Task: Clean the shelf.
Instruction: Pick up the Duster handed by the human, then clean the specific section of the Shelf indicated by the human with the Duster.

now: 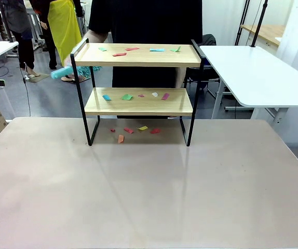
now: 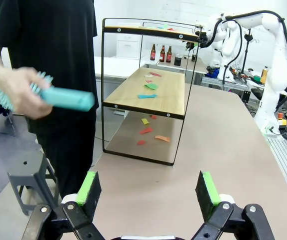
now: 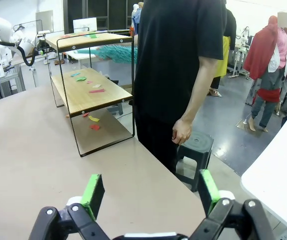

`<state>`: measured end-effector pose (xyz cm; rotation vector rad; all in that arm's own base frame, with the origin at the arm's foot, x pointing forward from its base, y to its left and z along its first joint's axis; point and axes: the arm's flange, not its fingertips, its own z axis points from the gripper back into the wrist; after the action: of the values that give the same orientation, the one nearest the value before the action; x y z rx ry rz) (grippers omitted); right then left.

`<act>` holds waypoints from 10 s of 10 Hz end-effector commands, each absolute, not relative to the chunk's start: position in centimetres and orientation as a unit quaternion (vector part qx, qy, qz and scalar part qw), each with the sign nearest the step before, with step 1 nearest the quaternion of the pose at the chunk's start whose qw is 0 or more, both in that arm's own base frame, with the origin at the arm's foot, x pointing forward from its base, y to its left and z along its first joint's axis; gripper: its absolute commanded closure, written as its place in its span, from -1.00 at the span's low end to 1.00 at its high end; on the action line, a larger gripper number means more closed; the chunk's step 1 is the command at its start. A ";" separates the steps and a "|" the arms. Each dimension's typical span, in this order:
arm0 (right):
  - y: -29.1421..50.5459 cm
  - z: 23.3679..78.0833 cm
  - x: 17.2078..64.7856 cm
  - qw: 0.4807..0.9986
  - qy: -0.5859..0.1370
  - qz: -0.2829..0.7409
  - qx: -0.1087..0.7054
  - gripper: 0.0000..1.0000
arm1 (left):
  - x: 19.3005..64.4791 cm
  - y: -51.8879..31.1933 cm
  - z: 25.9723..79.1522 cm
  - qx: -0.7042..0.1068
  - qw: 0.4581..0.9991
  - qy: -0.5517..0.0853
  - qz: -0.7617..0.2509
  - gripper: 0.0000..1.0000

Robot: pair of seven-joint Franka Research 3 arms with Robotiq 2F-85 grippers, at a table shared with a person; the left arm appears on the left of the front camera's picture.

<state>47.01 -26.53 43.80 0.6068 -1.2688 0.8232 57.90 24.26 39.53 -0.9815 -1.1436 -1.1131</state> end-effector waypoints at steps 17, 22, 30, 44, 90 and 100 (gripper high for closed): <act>-26.4 44.0 47.0 0.684 -0.568 0.369 0.270 -1.00 | 57.6 21.8 47.7 -0.359 0.679 -0.448 -0.457 -1.00; -26.4 44.0 47.0 0.684 -0.568 0.369 0.270 -1.00 | 53.0 13.6 62.3 -0.228 0.833 -0.345 -0.367 -1.00; -26.4 44.0 47.0 0.684 -0.568 0.369 0.270 -1.00 | 49.0 -2.9 65.3 -0.033 0.904 -0.337 -0.260 -1.00; -26.4 44.0 47.0 0.684 -0.568 0.369 0.270 -1.00 | 50.3 -7.2 58.1 0.004 0.920 -0.320 -0.226 -1.00; -26.4 44.0 47.0 0.684 -0.568 0.369 0.270 -1.00 | 35.3 0.8 63.3 0.141 0.635 0.055 -0.757 0.74; -26.4 44.0 47.0 0.684 -0.568 0.369 0.270 -1.00 | 34.5 -0.9 62.6 0.124 0.629 0.079 -0.763 0.74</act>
<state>47.00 -26.55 43.76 0.6073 -1.2686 0.8222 34.66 -0.99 62.62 0.2847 0.1795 -1.7394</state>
